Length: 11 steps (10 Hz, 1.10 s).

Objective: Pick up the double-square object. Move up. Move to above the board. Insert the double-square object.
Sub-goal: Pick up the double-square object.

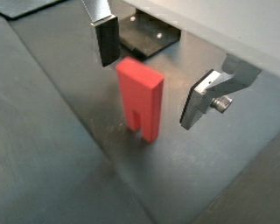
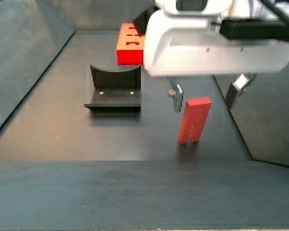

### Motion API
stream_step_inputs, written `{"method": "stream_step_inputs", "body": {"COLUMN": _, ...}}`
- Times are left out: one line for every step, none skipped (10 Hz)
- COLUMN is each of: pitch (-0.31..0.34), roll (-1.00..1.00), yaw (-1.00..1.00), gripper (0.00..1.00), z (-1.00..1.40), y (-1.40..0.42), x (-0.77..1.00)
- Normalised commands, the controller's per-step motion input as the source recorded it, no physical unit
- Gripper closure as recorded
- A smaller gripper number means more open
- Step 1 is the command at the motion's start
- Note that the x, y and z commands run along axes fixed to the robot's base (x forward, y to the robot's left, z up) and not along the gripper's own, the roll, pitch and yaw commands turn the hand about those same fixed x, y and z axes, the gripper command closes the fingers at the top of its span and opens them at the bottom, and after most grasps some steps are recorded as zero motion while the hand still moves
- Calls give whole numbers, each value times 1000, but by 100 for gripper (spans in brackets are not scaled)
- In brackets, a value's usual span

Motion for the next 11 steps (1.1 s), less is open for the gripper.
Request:
{"method": "stream_step_inputs", "body": {"pitch": -9, "roll": -37, "yaw": 0, "gripper": 0, "z": 0, "y": 37, "x": 0}}
{"method": "stream_step_inputs", "body": {"pitch": 0, "roll": 0, "yaw": 0, "gripper": 0, "z": 0, "y": 0, "x": 0}}
{"method": "stream_step_inputs", "body": {"pitch": 0, "roll": 0, "yaw": 0, "gripper": 100, "z": 0, "y": 0, "x": 0}}
{"method": "stream_step_inputs", "body": {"pitch": 0, "roll": 0, "yaw": 0, "gripper": 100, "z": 0, "y": 0, "x": 0}}
{"method": "stream_step_inputs", "body": {"pitch": 0, "roll": 0, "yaw": 0, "gripper": 100, "z": 0, "y": 0, "x": 0}}
{"method": "stream_step_inputs", "body": {"pitch": 0, "roll": 0, "yaw": 0, "gripper": 100, "z": 0, "y": 0, "x": 0}}
{"method": "stream_step_inputs", "body": {"pitch": 0, "roll": 0, "yaw": 0, "gripper": 100, "z": 0, "y": 0, "x": 0}}
{"method": "stream_step_inputs", "body": {"pitch": 0, "roll": 0, "yaw": 0, "gripper": 100, "z": 0, "y": 0, "x": 0}}
{"method": "stream_step_inputs", "body": {"pitch": 0, "roll": 0, "yaw": 0, "gripper": 100, "z": 0, "y": 0, "x": 0}}
{"method": "stream_step_inputs", "body": {"pitch": 0, "roll": 0, "yaw": 0, "gripper": 100, "z": 0, "y": 0, "x": 0}}
{"method": "stream_step_inputs", "body": {"pitch": 0, "roll": 0, "yaw": 0, "gripper": 100, "z": 0, "y": 0, "x": 0}}
